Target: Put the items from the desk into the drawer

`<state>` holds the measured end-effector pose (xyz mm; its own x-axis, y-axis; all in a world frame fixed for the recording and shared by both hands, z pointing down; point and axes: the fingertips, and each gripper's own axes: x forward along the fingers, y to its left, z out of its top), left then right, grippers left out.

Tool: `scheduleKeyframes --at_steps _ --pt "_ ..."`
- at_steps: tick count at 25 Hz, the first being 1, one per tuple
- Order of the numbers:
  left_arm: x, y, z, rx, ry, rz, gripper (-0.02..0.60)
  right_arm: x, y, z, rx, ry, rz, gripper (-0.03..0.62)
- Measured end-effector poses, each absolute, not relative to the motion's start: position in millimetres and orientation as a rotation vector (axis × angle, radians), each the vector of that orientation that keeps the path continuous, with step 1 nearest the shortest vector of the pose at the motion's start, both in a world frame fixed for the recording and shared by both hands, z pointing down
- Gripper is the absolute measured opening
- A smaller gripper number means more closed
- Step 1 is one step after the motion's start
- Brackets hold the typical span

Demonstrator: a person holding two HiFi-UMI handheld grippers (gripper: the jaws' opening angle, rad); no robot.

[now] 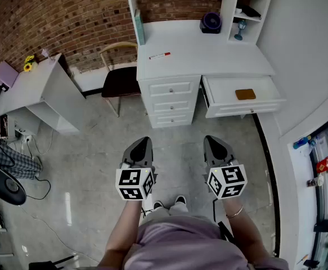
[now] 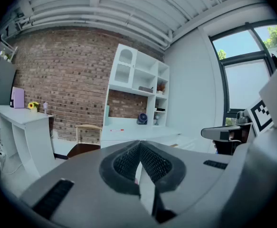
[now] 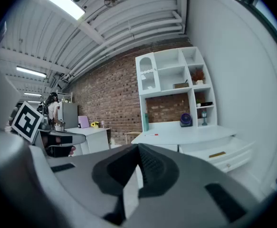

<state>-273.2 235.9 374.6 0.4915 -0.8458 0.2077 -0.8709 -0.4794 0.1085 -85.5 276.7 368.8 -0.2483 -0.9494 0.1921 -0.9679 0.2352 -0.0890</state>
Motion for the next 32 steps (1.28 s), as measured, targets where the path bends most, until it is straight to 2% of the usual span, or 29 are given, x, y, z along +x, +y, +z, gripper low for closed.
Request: scheduleKeyframes --at_steps 17,18,19,32 --pt "-251 231 375 2.543 -1.498 0.188 0.0 -60 274 379 1.833 -2.459 0.343 0.003" --pt "-251 230 375 2.544 -1.499 0.188 0.043 -60 273 379 1.829 -2.462 0.348 0.003" --pt "-251 227 374 2.544 -1.504 0.188 0.054 -60 272 380 1.825 -2.464 0.355 0.003" --pt "-268 168 384 2.526 -1.498 0.182 0.111 -77 219 393 1.811 -2.466 0.405 0.003"
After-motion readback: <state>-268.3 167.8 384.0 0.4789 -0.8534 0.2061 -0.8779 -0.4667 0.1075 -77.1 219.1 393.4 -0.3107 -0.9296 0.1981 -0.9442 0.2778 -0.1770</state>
